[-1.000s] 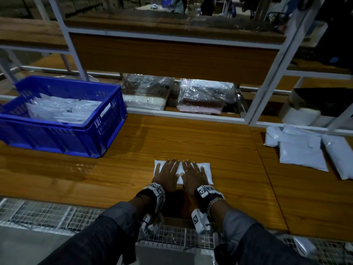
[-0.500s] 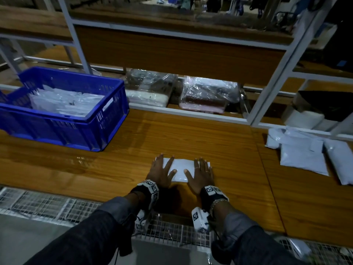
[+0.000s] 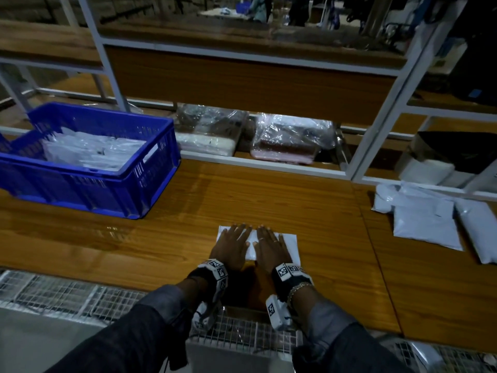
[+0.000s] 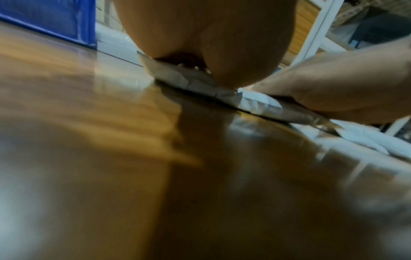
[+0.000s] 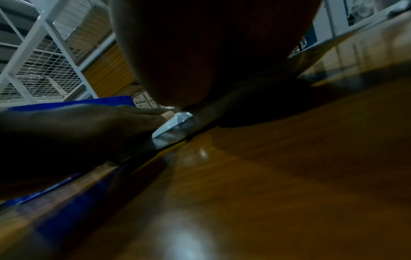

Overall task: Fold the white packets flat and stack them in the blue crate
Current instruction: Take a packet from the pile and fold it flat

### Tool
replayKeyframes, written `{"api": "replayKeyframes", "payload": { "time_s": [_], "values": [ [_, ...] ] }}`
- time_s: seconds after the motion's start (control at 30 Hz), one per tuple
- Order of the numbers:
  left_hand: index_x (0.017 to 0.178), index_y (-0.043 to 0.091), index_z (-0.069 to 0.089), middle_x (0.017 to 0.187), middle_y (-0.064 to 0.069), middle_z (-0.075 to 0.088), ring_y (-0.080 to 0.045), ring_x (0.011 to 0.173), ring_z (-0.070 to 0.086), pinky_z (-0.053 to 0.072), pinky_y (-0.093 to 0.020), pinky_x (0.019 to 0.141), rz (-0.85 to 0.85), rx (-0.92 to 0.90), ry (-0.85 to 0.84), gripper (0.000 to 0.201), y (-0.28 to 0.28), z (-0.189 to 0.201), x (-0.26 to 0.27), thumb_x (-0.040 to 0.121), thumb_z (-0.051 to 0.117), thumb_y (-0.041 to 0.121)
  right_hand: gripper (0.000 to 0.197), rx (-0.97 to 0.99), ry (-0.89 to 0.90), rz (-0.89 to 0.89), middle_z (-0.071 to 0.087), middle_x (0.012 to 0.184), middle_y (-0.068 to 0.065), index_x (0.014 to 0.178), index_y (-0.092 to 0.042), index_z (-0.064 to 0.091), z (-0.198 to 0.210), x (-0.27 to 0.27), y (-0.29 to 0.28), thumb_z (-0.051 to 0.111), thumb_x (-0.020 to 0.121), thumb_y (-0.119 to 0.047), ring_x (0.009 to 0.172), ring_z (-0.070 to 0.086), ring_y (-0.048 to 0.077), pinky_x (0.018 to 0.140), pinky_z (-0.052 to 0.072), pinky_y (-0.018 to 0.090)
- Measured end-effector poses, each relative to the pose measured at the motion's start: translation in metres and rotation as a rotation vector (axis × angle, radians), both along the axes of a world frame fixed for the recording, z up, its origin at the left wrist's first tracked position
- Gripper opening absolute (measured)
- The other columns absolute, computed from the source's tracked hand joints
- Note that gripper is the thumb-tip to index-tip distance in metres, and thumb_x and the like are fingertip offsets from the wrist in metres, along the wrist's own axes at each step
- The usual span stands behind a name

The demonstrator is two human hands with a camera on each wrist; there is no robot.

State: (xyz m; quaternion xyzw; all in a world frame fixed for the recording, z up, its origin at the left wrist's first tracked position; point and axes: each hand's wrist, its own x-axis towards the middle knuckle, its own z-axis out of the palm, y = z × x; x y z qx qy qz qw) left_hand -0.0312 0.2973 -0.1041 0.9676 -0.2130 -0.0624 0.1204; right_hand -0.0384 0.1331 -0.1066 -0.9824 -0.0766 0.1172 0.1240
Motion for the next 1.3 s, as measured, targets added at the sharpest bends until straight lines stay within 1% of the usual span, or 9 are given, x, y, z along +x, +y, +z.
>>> {"api": "replayKeyframes", "payload": {
  "time_s": [0.1, 0.17, 0.27, 0.4, 0.67, 0.77, 1.1, 1.23, 1.3],
  "values": [
    [0.136, 0.006, 0.062, 0.134, -0.021, 0.062, -0.042, 0.117, 0.064, 0.057, -0.057, 0.085, -0.02, 0.018, 0.091, 0.056, 0.002, -0.024, 0.015, 0.095, 0.036, 0.034, 0.059, -0.039, 0.003, 0.017, -0.001, 0.169, 0.001, 0.161, -0.013, 0.003, -0.007, 0.005, -0.001, 0.02, 0.109, -0.036, 0.156, 0.001, 0.016, 0.125, -0.002, 0.042],
    [0.13, 0.009, 0.068, 0.128, -0.019, 0.067, -0.038, 0.11, 0.068, 0.058, -0.051, 0.082, 0.001, 0.026, 0.094, 0.052, 0.0, -0.038, 0.02, 0.093, 0.041, 0.033, 0.064, -0.051, -0.028, 0.025, 0.001, 0.169, 0.003, 0.161, -0.012, 0.005, -0.011, 0.003, 0.001, 0.009, 0.105, -0.043, 0.156, 0.005, 0.018, 0.124, -0.001, 0.043],
    [0.138, 0.009, 0.061, 0.137, -0.019, 0.061, -0.04, 0.119, 0.063, 0.053, -0.053, 0.09, -0.02, 0.032, 0.097, 0.057, -0.003, -0.023, 0.015, 0.094, 0.036, 0.036, 0.064, -0.039, -0.034, -0.008, 0.001, 0.169, 0.002, 0.161, -0.013, 0.006, -0.011, 0.002, 0.004, 0.009, 0.105, -0.043, 0.156, 0.005, 0.018, 0.124, -0.003, 0.042],
    [0.161, 0.021, 0.021, 0.166, -0.012, 0.023, -0.034, 0.15, 0.025, 0.027, -0.049, 0.119, -0.017, 0.053, 0.075, 0.062, 0.005, -0.008, 0.011, 0.103, 0.021, 0.043, 0.065, -0.016, 0.088, 0.007, -0.011, 0.169, 0.001, 0.161, -0.014, -0.003, 0.0, 0.006, -0.006, 0.018, 0.108, -0.046, 0.155, -0.008, 0.018, 0.125, -0.007, 0.044],
    [0.162, 0.03, 0.005, 0.167, -0.022, 0.002, -0.04, 0.154, 0.004, 0.007, -0.052, 0.125, 0.183, -0.059, 0.078, 0.066, 0.015, -0.021, 0.009, 0.103, 0.017, 0.058, 0.107, 0.042, 0.087, -0.187, -0.02, 0.167, 0.003, 0.159, -0.014, -0.013, -0.012, 0.004, -0.036, 0.015, 0.086, -0.086, 0.154, -0.015, 0.023, 0.124, -0.009, 0.049],
    [0.161, 0.029, 0.011, 0.163, -0.031, 0.008, -0.045, 0.153, 0.008, 0.005, -0.053, 0.124, 0.158, -0.076, 0.034, 0.083, 0.015, -0.03, 0.012, 0.092, -0.006, 0.071, 0.105, 0.048, 0.082, -0.183, -0.023, 0.166, 0.002, 0.159, -0.015, -0.014, -0.016, 0.004, -0.034, 0.015, 0.087, -0.085, 0.153, -0.019, 0.022, 0.123, -0.013, 0.047],
    [0.161, 0.038, 0.003, 0.163, -0.032, -0.009, -0.048, 0.152, -0.006, 0.003, -0.055, 0.123, 0.252, 0.007, 0.081, 0.063, 0.01, -0.019, 0.008, 0.104, 0.017, 0.059, 0.075, -0.031, -0.059, -0.037, -0.019, 0.167, 0.005, 0.16, -0.025, -0.014, -0.003, -0.002, -0.019, 0.021, 0.103, -0.06, 0.154, -0.018, 0.025, 0.123, -0.011, 0.05],
    [0.161, 0.034, 0.013, 0.159, -0.041, 0.0, -0.054, 0.149, 0.006, 0.01, -0.058, 0.12, 0.233, -0.039, 0.037, 0.104, 0.01, -0.025, 0.01, 0.075, -0.02, 0.084, 0.063, -0.034, 0.0, 0.1, -0.013, 0.168, -0.001, 0.16, -0.036, -0.008, 0.0, -0.003, -0.002, 0.025, 0.108, -0.046, 0.155, -0.01, 0.02, 0.123, -0.009, 0.05],
    [0.156, 0.027, 0.034, 0.152, -0.047, 0.019, -0.062, 0.141, 0.025, 0.025, -0.067, 0.113, 0.229, -0.082, 0.032, 0.106, 0.011, -0.033, 0.015, 0.081, -0.014, 0.084, 0.064, -0.044, 0.003, 0.097, -0.012, 0.169, -0.001, 0.16, -0.034, -0.007, -0.002, -0.002, -0.001, 0.028, 0.107, -0.045, 0.155, -0.009, 0.02, 0.123, -0.01, 0.05]
  ]
}}
